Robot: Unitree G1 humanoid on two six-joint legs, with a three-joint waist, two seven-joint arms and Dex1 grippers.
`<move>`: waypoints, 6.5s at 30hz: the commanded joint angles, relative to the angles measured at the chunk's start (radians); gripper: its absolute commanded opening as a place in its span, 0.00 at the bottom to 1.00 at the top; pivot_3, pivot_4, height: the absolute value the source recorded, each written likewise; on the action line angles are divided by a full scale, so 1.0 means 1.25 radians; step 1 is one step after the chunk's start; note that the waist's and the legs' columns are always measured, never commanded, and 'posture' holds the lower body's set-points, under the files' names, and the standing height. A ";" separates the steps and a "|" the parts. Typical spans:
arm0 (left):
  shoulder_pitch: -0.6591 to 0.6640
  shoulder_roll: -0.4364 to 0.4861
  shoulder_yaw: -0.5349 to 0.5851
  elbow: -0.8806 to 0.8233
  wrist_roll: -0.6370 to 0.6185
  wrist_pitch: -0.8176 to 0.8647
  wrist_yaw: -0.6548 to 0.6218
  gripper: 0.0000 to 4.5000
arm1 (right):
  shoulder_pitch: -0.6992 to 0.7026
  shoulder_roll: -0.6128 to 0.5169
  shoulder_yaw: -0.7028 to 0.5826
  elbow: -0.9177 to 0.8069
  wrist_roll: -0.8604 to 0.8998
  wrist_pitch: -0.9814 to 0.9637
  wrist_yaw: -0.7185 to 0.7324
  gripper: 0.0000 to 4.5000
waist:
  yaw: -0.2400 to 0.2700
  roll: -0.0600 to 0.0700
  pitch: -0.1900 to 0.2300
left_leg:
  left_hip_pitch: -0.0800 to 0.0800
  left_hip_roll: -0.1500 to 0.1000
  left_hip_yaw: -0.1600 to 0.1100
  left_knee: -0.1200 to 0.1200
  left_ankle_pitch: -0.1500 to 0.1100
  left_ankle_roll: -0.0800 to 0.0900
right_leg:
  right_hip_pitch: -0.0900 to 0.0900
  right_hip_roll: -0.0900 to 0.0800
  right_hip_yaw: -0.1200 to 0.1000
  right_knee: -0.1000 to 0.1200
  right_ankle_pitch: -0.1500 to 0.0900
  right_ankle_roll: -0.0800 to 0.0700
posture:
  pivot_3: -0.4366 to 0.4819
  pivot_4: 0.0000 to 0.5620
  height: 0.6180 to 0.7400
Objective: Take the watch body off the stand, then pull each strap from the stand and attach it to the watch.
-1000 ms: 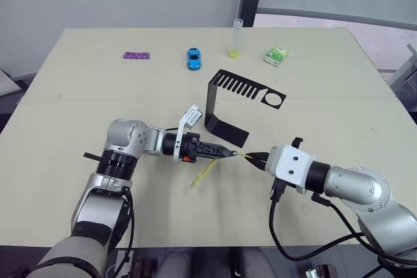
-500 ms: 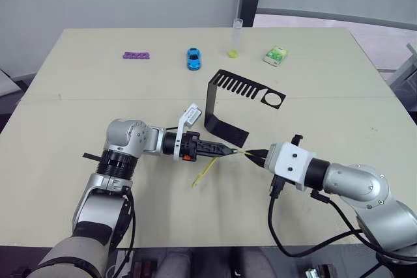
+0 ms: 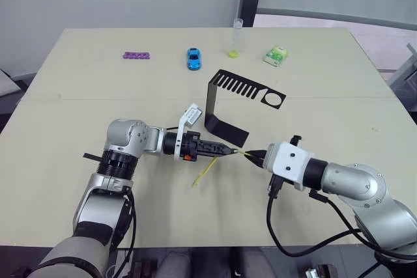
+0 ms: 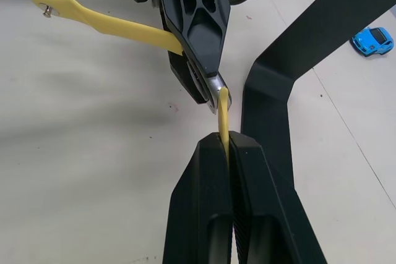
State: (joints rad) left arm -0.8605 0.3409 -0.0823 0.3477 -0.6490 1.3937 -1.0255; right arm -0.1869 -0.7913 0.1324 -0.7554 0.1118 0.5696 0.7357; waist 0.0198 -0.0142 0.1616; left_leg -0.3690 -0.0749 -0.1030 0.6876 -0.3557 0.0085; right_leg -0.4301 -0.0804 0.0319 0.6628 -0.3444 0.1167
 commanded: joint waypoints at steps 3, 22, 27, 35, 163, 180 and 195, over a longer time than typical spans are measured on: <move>-0.020 -0.016 0.002 -0.042 -0.030 0.000 -0.004 0.35 | -0.019 0.002 0.009 -0.019 0.002 -0.011 0.006 0.00 | 0.000 0.000 0.000 | 0.000 0.000 0.000 0.000 0.000 0.000 | 0.000 0.000 0.000 0.000 0.000 0.000 | 0.48 0.27 1.00; -0.011 -0.021 -0.002 -0.063 -0.035 0.003 -0.005 0.35 | -0.051 0.004 0.022 -0.014 -0.003 0.013 0.008 0.00 | 0.000 0.000 0.000 | 0.000 0.000 0.000 0.000 0.000 0.000 | 0.000 0.000 0.000 0.000 0.000 0.000 | 0.48 0.27 1.00; -0.013 -0.024 -0.002 -0.062 -0.036 0.004 -0.006 0.35 | -0.061 0.005 0.024 -0.010 -0.003 0.022 0.008 0.00 | 0.000 0.000 0.000 | 0.000 0.000 0.000 0.000 0.000 0.000 | 0.000 0.000 0.000 0.000 0.000 0.000 | 0.48 0.27 1.00; -0.017 -0.028 -0.002 -0.056 -0.035 0.001 -0.006 0.35 | -0.067 0.007 0.028 -0.010 -0.003 0.033 0.008 0.00 | 0.000 0.000 0.000 | 0.000 0.000 0.000 0.000 0.000 0.000 | 0.000 0.000 0.000 0.000 0.000 0.000 | 0.48 0.27 1.00; -0.023 -0.055 0.002 -0.069 -0.037 -0.002 0.013 0.35 | -0.090 0.025 0.040 0.008 -0.023 0.068 0.000 0.00 | 0.000 0.000 0.000 | 0.000 0.000 0.000 0.000 0.000 0.000 | 0.000 0.000 0.000 0.000 0.000 0.000 | 0.48 0.27 1.00; -0.023 -0.048 -0.008 -0.049 -0.014 -0.031 0.017 0.35 | -0.104 0.015 0.023 -0.026 -0.013 0.083 0.008 0.00 | 0.000 0.000 0.000 | 0.000 0.000 0.000 0.000 0.000 0.000 | 0.000 0.000 0.000 0.000 0.000 0.000 | 0.48 0.27 1.00; -0.026 -0.029 -0.029 -0.031 0.006 -0.078 0.006 0.35 | -0.100 -0.015 -0.007 -0.086 -0.003 0.105 0.009 0.00 | 0.000 0.000 0.000 | 0.000 0.000 0.000 0.000 0.000 0.000 | 0.000 0.000 0.000 0.000 0.000 0.000 | 0.48 0.27 1.00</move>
State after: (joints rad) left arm -0.8784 0.3089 -0.0885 0.3238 -0.6485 1.3164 -1.0127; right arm -0.2920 -0.8116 0.1606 -0.7620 0.0807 0.7271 0.7418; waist 0.0196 -0.0142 0.1616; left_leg -0.3693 -0.0748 -0.1030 0.6874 -0.3558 0.0084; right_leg -0.4304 -0.0806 0.0322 0.6625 -0.3444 0.1167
